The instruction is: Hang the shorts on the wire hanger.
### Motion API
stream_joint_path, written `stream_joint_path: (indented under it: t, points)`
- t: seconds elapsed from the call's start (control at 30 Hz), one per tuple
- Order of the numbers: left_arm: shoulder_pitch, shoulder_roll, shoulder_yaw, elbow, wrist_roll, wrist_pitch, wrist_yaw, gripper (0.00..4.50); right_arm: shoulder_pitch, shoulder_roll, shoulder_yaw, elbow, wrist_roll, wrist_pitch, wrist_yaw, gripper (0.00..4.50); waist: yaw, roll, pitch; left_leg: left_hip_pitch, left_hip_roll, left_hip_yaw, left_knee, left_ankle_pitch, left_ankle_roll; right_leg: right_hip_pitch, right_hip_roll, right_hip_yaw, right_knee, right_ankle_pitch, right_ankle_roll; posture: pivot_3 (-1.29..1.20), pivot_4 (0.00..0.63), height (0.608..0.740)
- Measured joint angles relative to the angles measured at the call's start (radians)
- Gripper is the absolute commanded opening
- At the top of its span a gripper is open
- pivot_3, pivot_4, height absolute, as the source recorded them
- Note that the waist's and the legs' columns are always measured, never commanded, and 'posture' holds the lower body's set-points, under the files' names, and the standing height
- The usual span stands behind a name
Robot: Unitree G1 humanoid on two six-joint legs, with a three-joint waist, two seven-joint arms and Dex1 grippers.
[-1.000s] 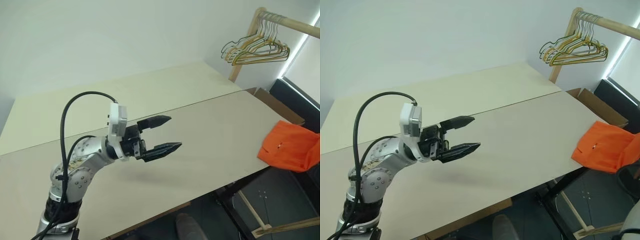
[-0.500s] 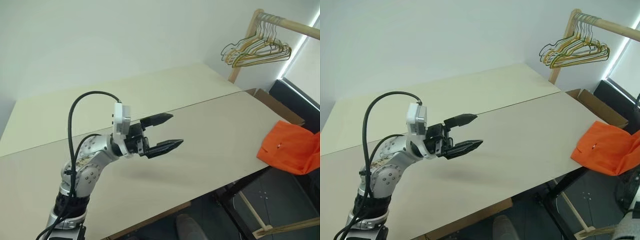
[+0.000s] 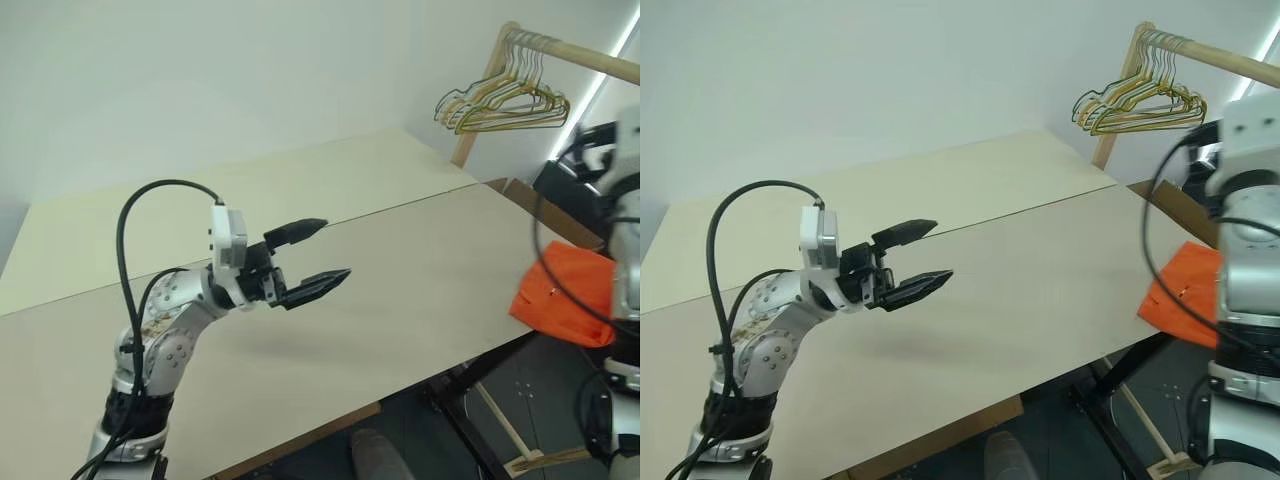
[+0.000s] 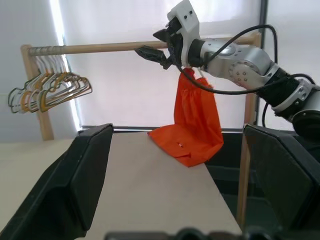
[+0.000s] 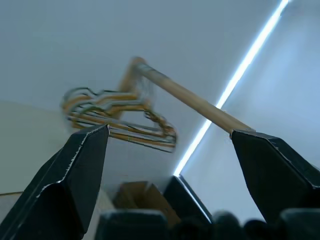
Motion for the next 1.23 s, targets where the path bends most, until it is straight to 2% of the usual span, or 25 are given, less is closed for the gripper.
stream_joint_path:
  t: [0.13, 0.2, 0.37, 0.5, 0.6, 0.73, 1.23]
  points:
    - [0.096, 0.062, 0.045, -0.049, 0.042, -0.001, 0.036, 4.5, 0.046, 0.032, 0.094, -0.043, 0.07, -0.06, 0.208, 4.47, 0.046, -0.002, -0.001, -0.002, 0.0, 0.0, 0.0, 0.0, 0.0, -0.009, 0.0, -0.001, 0.001, 0.001, -0.001, -0.05, 0.0, 0.74]
    - [0.122, 0.067, 0.061, -0.065, 0.05, 0.001, 0.056, 4.5, 0.063, 0.035, 0.101, -0.047, 0.103, -0.062, 0.28, 4.47, 0.074, -0.003, -0.002, -0.006, 0.0, 0.0, 0.001, 0.0, 0.0, -0.013, -0.001, -0.002, 0.001, 0.001, -0.002, -0.02, 0.0, 0.74]
    - [0.231, 0.097, 0.096, -0.149, 0.077, 0.006, 0.127, 4.5, 0.082, 0.028, 0.141, -0.065, 0.197, -0.063, 0.52, 4.47, 0.164, -0.003, -0.002, -0.006, 0.001, 0.0, -0.001, 0.0, 0.0, -0.013, 0.0, -0.006, 0.001, 0.001, -0.004, 0.06, 0.0, 0.74]
    - [0.302, 0.119, 0.097, -0.183, 0.116, 0.013, 0.161, 4.5, 0.084, 0.014, 0.174, -0.051, 0.232, -0.052, 0.654, 4.47, 0.226, -0.004, -0.002, -0.007, 0.001, 0.001, -0.001, 0.0, 0.0, -0.014, 0.0, -0.009, 0.0, 0.002, -0.006, 0.08, 0.0, 0.74]
    - [0.346, 0.116, 0.099, -0.19, 0.125, 0.008, 0.175, 4.5, 0.086, -0.01, 0.214, -0.017, 0.194, -0.052, 0.699, 4.47, 0.265, -0.004, -0.003, -0.007, 0.001, 0.002, 0.0, 0.0, -0.001, -0.014, -0.001, -0.012, 0.0, 0.002, -0.008, 0.11, 0.0, 0.74]
    - [0.355, 0.092, 0.119, -0.19, 0.124, 0.006, 0.212, 4.5, 0.11, -0.025, 0.241, -0.009, 0.144, -0.054, 0.717, 4.47, 0.293, -0.005, -0.003, -0.009, 0.001, 0.0, 0.0, 0.002, -0.005, -0.014, 0.0, -0.018, 0.0, 0.003, -0.011, 0.13, 0.0, 0.74]
    - [0.356, 0.088, 0.14, -0.151, 0.135, 0.003, 0.227, 4.5, 0.148, -0.024, 0.252, 0.015, 0.067, -0.094, 0.726, 4.47, 0.316, -0.008, -0.006, -0.015, 0.001, -0.004, 0.0, 0.007, -0.011, -0.015, 0.004, -0.026, 0.0, 0.003, -0.017, 0.16, 0.0, 0.74]
